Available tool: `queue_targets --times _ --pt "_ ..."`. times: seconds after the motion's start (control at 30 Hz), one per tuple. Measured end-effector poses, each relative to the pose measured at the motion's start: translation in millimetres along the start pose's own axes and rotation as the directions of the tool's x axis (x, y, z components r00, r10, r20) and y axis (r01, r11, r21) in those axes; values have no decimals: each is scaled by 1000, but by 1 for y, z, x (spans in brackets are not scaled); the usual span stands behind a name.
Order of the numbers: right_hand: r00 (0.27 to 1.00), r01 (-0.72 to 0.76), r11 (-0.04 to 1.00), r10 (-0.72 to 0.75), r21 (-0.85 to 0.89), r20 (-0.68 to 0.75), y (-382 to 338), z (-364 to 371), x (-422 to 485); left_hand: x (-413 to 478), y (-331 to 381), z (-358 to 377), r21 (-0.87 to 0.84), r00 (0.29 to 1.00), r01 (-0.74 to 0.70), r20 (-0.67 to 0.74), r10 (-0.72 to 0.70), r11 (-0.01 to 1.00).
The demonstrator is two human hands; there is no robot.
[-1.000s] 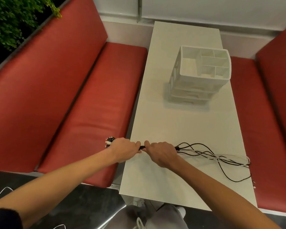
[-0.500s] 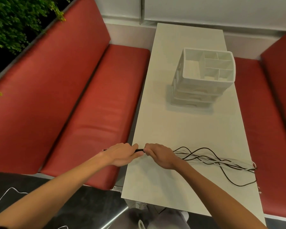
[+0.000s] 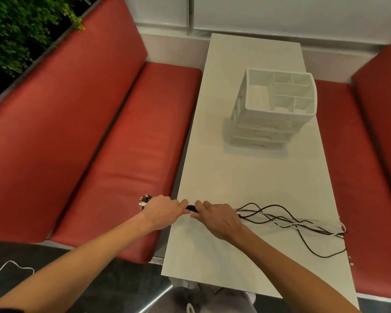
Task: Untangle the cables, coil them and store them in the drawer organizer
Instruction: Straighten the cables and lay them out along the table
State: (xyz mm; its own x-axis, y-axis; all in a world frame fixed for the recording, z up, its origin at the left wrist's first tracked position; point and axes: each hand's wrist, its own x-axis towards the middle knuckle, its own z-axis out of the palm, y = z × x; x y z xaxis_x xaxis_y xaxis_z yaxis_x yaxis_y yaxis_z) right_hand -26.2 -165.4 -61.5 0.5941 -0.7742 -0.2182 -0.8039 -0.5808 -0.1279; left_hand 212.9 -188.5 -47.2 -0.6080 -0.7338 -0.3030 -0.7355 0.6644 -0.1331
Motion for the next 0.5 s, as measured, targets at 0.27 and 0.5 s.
queue_targets --times 0.27,0.5 --pt "990 -22 996 33 -81 135 -10 -11 11 7 0 18 9 998 -53 15 53 999" --pt "988 -105 981 84 165 130 22 5 -3 0 -46 40 -274 998 -66 -29 60 960"
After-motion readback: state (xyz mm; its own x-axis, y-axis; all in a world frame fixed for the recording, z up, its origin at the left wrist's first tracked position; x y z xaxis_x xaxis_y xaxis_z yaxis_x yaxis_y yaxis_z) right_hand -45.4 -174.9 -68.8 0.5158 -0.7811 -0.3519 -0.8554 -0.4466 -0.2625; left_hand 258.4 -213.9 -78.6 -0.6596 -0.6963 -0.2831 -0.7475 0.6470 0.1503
